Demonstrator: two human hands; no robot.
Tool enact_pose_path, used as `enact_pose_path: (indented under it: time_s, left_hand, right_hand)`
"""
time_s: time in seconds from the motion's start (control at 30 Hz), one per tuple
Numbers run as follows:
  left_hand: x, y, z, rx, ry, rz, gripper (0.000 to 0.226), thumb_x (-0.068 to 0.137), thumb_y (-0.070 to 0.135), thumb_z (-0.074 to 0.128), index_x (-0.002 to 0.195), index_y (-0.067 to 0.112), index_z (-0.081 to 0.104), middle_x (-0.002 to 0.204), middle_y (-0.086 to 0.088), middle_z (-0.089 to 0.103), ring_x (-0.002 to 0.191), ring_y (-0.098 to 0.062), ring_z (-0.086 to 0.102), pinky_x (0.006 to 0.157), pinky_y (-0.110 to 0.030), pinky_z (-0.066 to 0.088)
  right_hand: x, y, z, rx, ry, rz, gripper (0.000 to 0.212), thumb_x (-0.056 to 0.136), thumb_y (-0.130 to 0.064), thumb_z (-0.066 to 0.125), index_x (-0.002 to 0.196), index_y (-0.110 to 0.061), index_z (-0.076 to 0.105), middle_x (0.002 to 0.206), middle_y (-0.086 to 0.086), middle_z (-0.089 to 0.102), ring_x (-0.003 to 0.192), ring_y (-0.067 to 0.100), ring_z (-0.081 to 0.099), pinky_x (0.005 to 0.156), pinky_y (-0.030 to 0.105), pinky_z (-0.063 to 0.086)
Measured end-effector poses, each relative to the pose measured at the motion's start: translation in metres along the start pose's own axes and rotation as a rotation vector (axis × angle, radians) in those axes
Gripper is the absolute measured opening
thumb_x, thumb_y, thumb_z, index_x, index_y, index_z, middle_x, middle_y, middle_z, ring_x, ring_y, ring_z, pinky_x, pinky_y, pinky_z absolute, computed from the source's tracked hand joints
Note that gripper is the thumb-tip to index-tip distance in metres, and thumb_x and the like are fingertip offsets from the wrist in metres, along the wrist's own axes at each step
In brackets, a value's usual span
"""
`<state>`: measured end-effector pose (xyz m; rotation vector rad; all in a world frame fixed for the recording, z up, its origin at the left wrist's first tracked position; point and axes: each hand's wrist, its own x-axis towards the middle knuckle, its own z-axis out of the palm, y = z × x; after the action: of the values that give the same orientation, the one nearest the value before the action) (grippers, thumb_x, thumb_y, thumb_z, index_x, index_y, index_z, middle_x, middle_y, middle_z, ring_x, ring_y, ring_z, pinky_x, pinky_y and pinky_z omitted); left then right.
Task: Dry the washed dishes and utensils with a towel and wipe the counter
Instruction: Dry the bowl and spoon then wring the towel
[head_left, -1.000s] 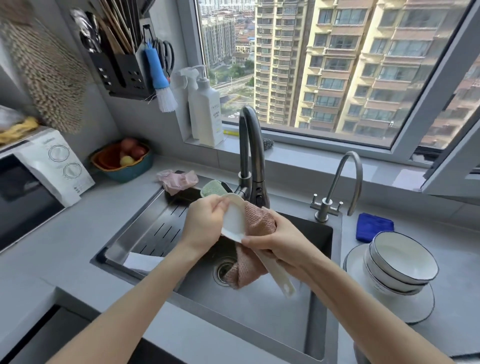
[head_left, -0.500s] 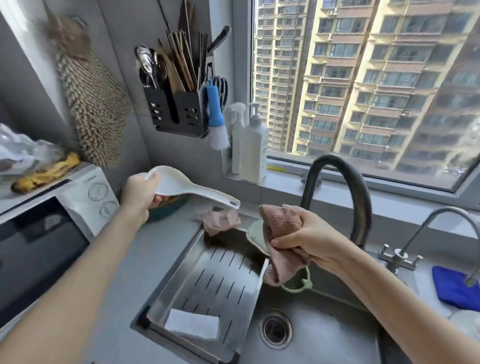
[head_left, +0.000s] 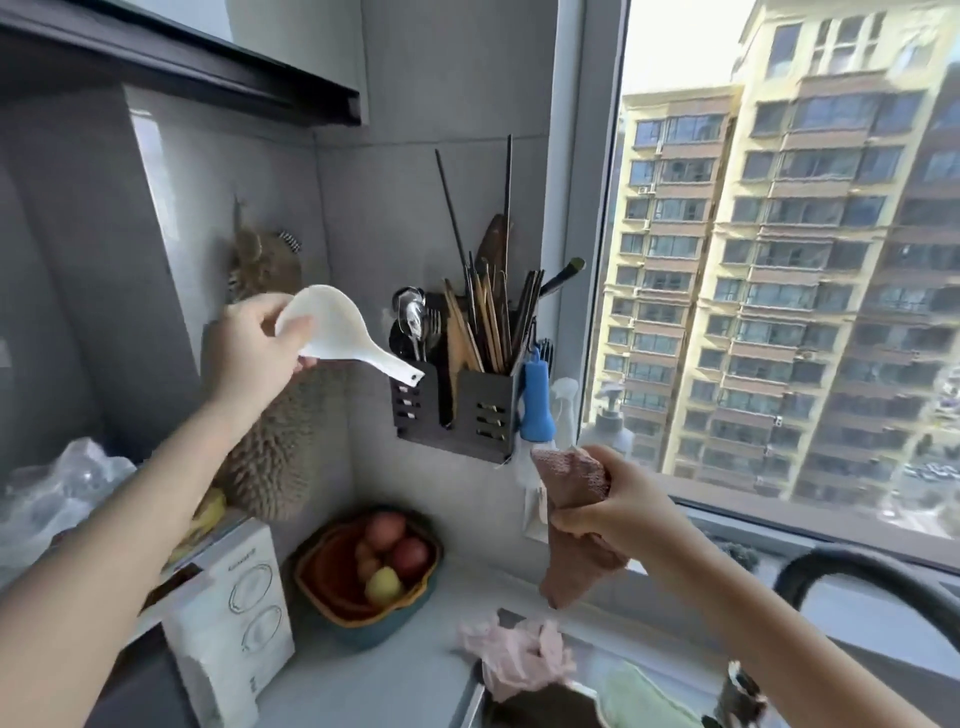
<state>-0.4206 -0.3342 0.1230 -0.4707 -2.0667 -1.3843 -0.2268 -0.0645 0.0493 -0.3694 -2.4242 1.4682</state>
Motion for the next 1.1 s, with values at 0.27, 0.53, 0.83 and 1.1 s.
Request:
enact_pose_path:
  time_s: [0.27,0.53,0.83,1.1]
  left_hand:
    - [0.082,0.037,0.012,0.281,0.011,0.261,0.014,0.087,0.012,0.058,0.094,0.01,0.069,0.071,-0.009,0.067,0.058,-0.025,0.065,0.06,-0.026,0.046]
    - [0.112,0.026,0.055,0.409,-0.163,0.251,0.009,0.086,0.014,0.061,0.089,0.012,0.07,0.074,-0.007,0.064,0.078,-0.028,0.062,0.059,-0.029,0.032]
    - [0.151,0.004,0.09,0.331,-0.492,0.163,0.006,0.087,0.01,0.065,0.092,0.007,0.067,0.082,-0.006,0.058,0.076,-0.019,0.05,0.063,-0.025,0.032]
    - [0.15,0.0,0.118,0.417,-0.741,0.128,0.056,0.096,-0.004,0.033,0.144,0.025,0.036,0.149,-0.006,0.037,0.118,-0.022,0.048,0.087,-0.026,0.041]
  right_hand:
    - [0.053,-0.035,0.001,-0.046,-0.011,-0.025,0.044,0.066,0.007,0.072,0.09,-0.028,0.059,0.081,0.0,0.063,0.073,0.014,0.059,0.058,0.022,0.045]
    - [0.066,-0.039,0.011,-0.087,-0.038,-0.037,0.043,0.067,0.003,0.074,0.101,-0.021,0.061,0.089,0.004,0.065,0.077,0.011,0.06,0.056,0.018,0.044]
    - [0.068,-0.019,0.011,-0.096,-0.003,-0.02,0.048,0.064,0.005,0.075,0.081,-0.036,0.055,0.077,-0.006,0.062,0.065,0.002,0.056,0.051,0.005,0.042]
    - [0.07,-0.006,0.015,-0.057,-0.061,0.06,0.043,0.062,0.001,0.075,0.095,-0.025,0.066,0.08,0.001,0.07,0.07,0.011,0.068,0.063,0.017,0.053]
